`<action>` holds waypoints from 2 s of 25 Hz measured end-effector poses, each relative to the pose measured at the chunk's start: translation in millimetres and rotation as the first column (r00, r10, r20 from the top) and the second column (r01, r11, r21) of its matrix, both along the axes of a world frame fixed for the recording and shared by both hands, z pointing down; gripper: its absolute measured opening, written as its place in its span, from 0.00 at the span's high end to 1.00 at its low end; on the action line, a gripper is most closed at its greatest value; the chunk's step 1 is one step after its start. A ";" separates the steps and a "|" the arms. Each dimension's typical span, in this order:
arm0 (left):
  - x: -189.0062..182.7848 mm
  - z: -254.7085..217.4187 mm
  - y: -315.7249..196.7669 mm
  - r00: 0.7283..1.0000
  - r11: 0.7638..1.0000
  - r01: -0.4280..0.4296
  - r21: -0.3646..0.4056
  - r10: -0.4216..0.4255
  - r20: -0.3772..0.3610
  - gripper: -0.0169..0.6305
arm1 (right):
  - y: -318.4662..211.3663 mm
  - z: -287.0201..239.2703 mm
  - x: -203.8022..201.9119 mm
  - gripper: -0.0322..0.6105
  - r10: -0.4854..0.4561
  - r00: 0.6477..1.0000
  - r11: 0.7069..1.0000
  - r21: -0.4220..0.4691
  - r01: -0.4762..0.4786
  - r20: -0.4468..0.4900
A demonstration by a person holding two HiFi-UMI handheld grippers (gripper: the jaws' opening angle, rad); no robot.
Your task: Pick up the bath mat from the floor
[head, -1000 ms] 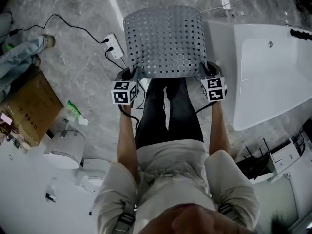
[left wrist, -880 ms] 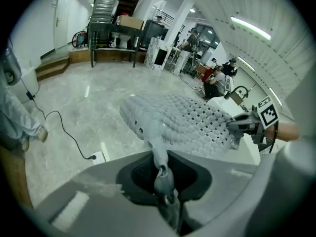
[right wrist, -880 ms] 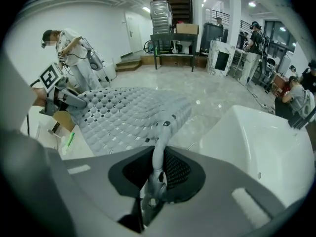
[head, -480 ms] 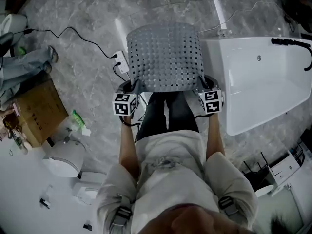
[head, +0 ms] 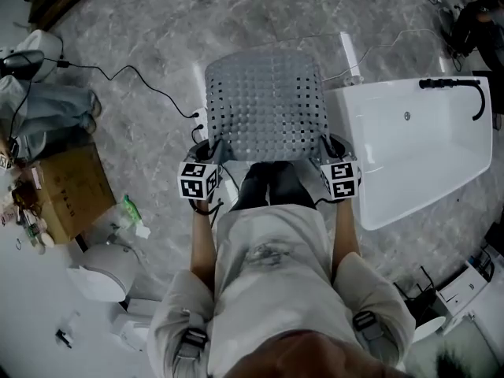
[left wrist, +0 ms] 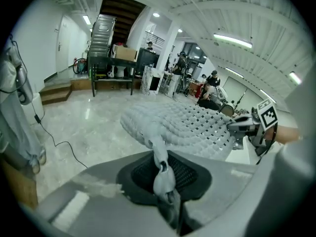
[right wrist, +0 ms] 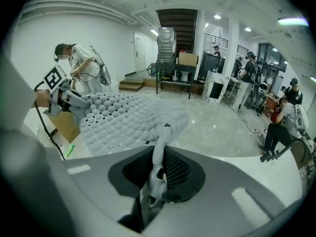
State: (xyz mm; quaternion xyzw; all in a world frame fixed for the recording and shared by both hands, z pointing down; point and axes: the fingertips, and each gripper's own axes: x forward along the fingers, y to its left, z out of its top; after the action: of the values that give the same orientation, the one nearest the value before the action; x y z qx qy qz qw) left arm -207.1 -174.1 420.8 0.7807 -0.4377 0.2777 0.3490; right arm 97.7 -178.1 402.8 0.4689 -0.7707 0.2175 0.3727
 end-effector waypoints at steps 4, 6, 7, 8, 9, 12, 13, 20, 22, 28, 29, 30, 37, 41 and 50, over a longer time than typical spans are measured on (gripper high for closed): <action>-2.6 -34.9 -11.5 1.000 0.998 -0.001 0.062 0.001 -0.006 0.90 | -11.7 -40.6 -3.0 0.87 -0.012 1.000 0.997 0.070 0.012 -0.002; -3.7 -53.5 -14.8 1.000 0.995 -0.006 0.096 0.007 -0.007 0.90 | -14.2 -60.8 -4.2 0.88 -0.014 1.000 0.995 0.100 0.015 -0.004; -4.6 -63.8 -16.3 1.000 0.993 -0.009 0.116 0.010 -0.007 0.90 | -15.2 -70.4 -5.4 0.88 -0.016 1.000 0.993 0.113 0.016 -0.003; -5.6 -74.6 -18.0 1.000 0.991 -0.013 0.136 0.013 -0.005 0.90 | -16.4 -79.7 -6.6 0.88 -0.017 1.000 0.992 0.127 0.017 -0.001; -6.5 -85.5 -19.6 1.000 0.988 -0.016 0.156 0.016 -0.003 0.90 | -17.7 -89.0 -7.6 0.88 -0.017 1.000 0.990 0.141 0.017 0.001; -8.2 -116.1 -22.9 1.000 0.977 -0.023 0.212 0.023 0.002 0.90 | -21.2 -118.0 -9.4 0.88 -0.019 1.000 0.982 0.188 0.017 0.010; -8.8 -125.6 -23.7 1.000 0.973 -0.024 0.228 0.024 0.003 0.90 | -22.1 -127.6 -9.8 0.88 -0.019 1.000 0.978 0.206 0.016 0.014; -8.3 -184.5 -31.1 1.000 0.944 -0.027 0.329 0.030 -0.004 0.90 | -28.6 -193.3 -8.6 0.88 -0.016 1.000 0.945 0.326 0.007 0.025; -5.7 -199.6 -31.6 0.999 0.936 -0.028 0.351 0.032 -0.007 0.90 | -29.3 -210.4 -6.4 0.88 -0.018 0.999 0.935 0.354 0.006 0.029; -3.5 -236.3 -31.4 1.000 0.911 -0.025 0.412 0.030 -0.005 0.90 | -32.0 -245.6 -4.2 0.88 -0.034 0.999 0.907 0.421 0.016 0.036; -3.6 -239.9 -30.4 1.000 0.908 -0.022 0.417 0.027 -0.006 0.90 | -31.6 -248.5 -4.0 0.88 -0.036 0.999 0.904 0.427 0.016 0.039; -3.6 -242.6 -29.5 1.000 0.907 -0.020 0.421 0.025 -0.007 0.90 | -31.5 -250.8 -3.7 0.88 -0.038 0.998 0.902 0.430 0.016 0.042; -1.8 -249.5 -25.6 1.000 0.903 -0.016 0.430 0.018 -0.001 0.90 | -30.0 -257.9 -2.8 0.89 -0.058 0.998 0.899 0.435 0.039 0.030; -3.9 -250.3 -25.1 1.000 0.904 -0.011 0.428 0.015 -0.005 0.90 | -32.1 -260.3 -5.0 0.89 -0.064 0.998 0.897 0.440 0.045 0.029; 0.3 -252.8 -21.6 1.000 0.902 -0.012 0.432 0.016 -0.006 0.90 | -29.7 -266.0 -1.9 0.89 -0.068 0.997 0.892 0.450 0.051 0.021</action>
State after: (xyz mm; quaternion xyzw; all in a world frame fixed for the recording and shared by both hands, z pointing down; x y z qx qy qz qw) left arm -206.8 -195.8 168.0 0.8430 -0.4813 0.1725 0.1673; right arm 95.7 -207.8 136.8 0.5143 -0.8208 0.0307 0.2468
